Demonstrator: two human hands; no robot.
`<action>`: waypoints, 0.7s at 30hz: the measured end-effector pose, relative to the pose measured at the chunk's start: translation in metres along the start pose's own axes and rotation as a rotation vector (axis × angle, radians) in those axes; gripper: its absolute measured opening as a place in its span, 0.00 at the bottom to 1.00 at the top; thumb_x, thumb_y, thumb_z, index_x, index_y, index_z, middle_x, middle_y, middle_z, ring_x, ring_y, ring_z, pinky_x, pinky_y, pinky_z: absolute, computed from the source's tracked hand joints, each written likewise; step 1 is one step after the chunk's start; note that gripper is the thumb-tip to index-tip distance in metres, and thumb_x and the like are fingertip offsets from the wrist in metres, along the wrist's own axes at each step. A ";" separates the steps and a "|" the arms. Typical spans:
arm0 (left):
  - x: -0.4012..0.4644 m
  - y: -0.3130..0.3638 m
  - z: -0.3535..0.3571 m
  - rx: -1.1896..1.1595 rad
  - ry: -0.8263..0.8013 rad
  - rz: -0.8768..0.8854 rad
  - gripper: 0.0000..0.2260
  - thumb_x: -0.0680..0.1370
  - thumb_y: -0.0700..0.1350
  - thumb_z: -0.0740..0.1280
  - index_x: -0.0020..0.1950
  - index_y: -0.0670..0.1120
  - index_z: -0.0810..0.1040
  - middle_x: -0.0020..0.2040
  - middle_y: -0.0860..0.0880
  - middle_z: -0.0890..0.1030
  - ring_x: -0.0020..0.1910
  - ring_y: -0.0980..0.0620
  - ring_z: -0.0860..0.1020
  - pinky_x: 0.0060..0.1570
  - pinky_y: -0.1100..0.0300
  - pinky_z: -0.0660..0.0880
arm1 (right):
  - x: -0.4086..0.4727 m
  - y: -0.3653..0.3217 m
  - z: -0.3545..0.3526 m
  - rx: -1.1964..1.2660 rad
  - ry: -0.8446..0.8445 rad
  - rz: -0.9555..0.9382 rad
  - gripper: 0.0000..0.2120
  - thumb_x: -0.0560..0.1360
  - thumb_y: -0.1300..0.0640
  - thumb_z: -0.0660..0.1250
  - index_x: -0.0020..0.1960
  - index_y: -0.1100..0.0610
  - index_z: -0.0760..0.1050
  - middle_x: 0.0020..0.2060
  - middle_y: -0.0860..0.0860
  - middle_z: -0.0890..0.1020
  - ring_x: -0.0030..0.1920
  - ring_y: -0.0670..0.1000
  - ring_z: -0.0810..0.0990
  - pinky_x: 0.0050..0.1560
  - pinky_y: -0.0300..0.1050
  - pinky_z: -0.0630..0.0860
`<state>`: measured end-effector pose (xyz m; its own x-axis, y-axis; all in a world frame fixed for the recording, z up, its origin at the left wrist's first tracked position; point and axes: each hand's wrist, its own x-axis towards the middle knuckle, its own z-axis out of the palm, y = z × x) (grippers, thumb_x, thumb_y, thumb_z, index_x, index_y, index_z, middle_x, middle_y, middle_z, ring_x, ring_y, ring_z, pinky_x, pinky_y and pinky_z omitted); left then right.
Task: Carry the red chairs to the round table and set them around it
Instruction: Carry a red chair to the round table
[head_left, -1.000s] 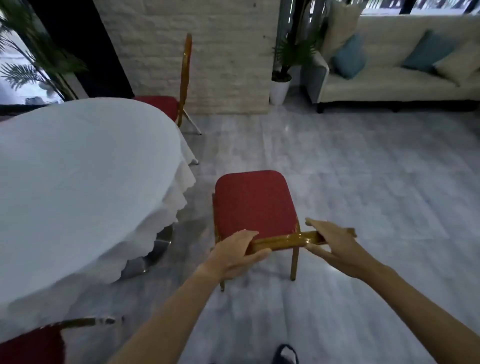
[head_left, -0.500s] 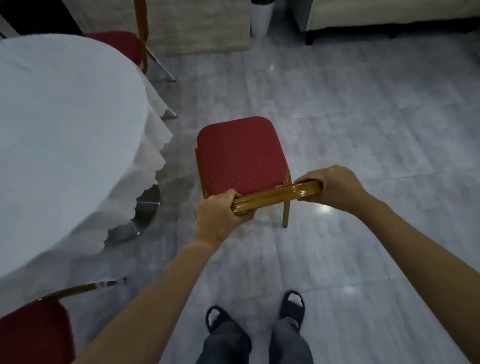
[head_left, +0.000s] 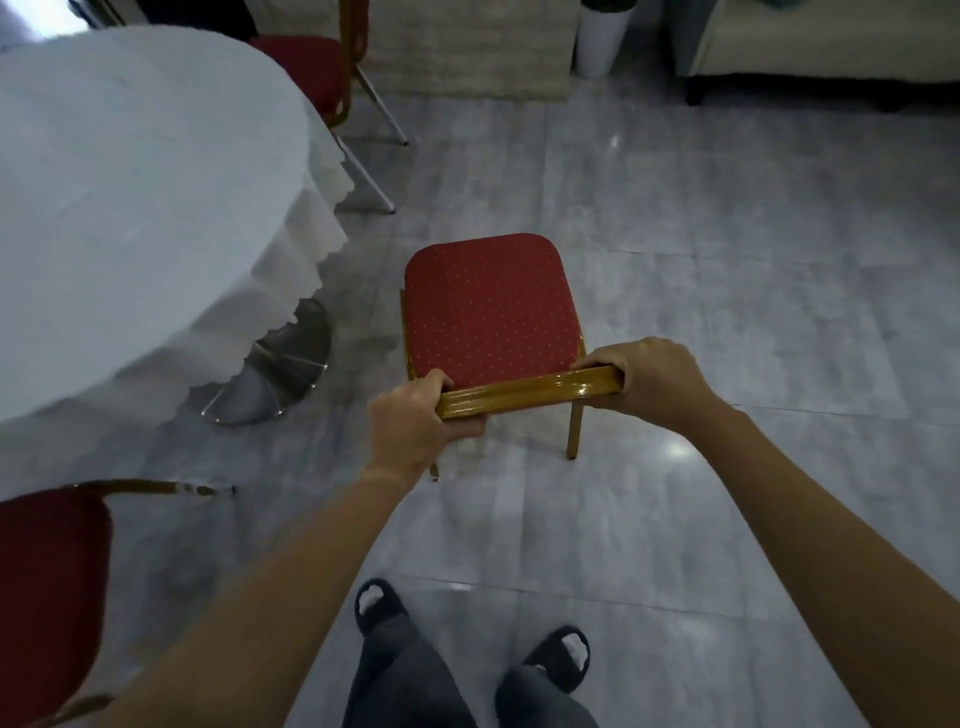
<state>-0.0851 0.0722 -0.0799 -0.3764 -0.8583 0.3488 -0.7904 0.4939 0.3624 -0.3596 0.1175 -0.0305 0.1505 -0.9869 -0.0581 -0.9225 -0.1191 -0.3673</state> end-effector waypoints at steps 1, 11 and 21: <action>-0.003 0.014 0.005 0.011 0.015 -0.012 0.28 0.64 0.70 0.63 0.39 0.46 0.80 0.31 0.51 0.82 0.26 0.52 0.79 0.27 0.61 0.76 | -0.005 0.011 -0.003 0.003 -0.006 -0.004 0.16 0.66 0.42 0.72 0.52 0.46 0.80 0.40 0.45 0.85 0.40 0.48 0.82 0.38 0.40 0.74; -0.012 0.097 0.034 0.079 0.071 -0.128 0.27 0.63 0.70 0.64 0.37 0.45 0.78 0.29 0.50 0.80 0.25 0.51 0.77 0.25 0.60 0.72 | -0.031 0.080 -0.028 0.017 -0.018 -0.052 0.18 0.65 0.40 0.72 0.52 0.45 0.79 0.42 0.45 0.85 0.44 0.50 0.81 0.41 0.43 0.74; 0.020 0.149 0.073 0.105 0.067 -0.178 0.28 0.64 0.70 0.64 0.39 0.44 0.77 0.31 0.50 0.81 0.27 0.51 0.78 0.26 0.59 0.75 | -0.011 0.154 -0.055 0.013 -0.043 -0.166 0.17 0.65 0.39 0.72 0.51 0.45 0.79 0.41 0.45 0.84 0.42 0.49 0.81 0.38 0.39 0.67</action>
<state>-0.2456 0.1180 -0.0824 -0.1965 -0.9175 0.3457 -0.8889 0.3155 0.3320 -0.5232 0.1036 -0.0352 0.3158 -0.9482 -0.0349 -0.8791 -0.2786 -0.3868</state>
